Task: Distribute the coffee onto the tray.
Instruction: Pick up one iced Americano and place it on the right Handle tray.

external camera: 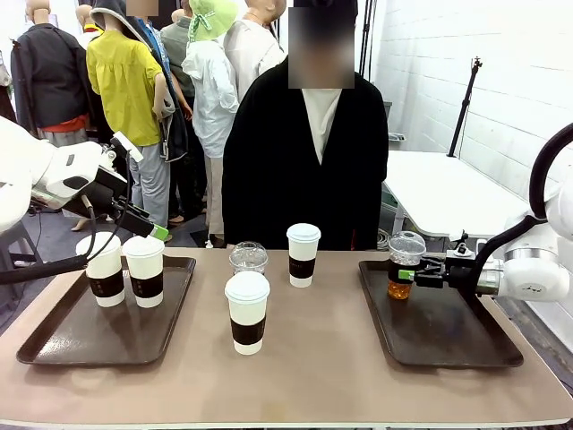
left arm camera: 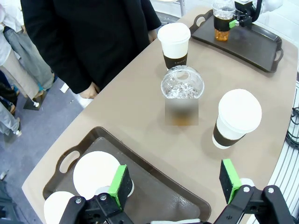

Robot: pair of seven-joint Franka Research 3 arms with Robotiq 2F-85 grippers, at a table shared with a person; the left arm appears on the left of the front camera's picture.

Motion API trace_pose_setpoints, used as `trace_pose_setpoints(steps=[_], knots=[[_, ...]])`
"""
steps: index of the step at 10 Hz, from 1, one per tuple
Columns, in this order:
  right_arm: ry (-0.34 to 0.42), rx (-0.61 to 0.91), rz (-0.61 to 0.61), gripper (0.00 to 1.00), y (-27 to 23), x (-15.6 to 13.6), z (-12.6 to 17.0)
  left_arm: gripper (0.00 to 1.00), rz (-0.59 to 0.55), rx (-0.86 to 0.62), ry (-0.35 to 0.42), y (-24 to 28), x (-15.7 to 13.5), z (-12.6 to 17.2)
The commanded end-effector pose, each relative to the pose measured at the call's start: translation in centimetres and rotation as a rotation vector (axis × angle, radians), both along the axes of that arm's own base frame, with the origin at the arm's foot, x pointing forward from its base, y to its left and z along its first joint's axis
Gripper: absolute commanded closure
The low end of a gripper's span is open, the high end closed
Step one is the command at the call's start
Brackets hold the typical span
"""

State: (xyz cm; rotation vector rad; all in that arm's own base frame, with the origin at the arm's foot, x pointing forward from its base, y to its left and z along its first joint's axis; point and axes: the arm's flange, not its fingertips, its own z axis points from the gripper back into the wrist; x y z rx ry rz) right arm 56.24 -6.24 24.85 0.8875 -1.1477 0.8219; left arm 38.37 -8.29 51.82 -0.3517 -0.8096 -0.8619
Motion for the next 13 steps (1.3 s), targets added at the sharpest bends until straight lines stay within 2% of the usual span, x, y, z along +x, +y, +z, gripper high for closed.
trace_pose_setpoints(steps=[1, 5, 9, 10, 11, 13], knots=[[0.033, 0.001, -0.015, 0.0, -0.1, 0.2, 0.3, 0.0, -0.018, -0.001, -0.004, 0.3, 0.3, -0.2], [0.064, -0.001, -0.049, 0.0, -1.5, -2.2, 0.0, 0.0, -0.018, -0.001, -0.004, 0.3, 0.3, -0.2], [0.063, -0.009, -0.099, 0.0, -3.0, -5.2, 0.2, 0.0, -0.018, -0.001, -0.004, 0.3, 0.3, -0.2], [0.063, -0.079, -0.071, 0.0, -1.8, -4.6, 1.4, 0.0, -0.018, -0.001, -0.004, 0.3, 0.3, -0.2], [0.071, 0.01, -0.088, 0.0, -3.5, -4.3, -0.5, 0.0, -0.018, -0.001, -0.004, 0.3, 0.3, -0.2], [0.071, 0.01, -0.088, 0.0, -3.5, -4.3, -0.5, 0.0, -0.018, -0.001, -0.004, 0.3, 0.3, -0.2]])
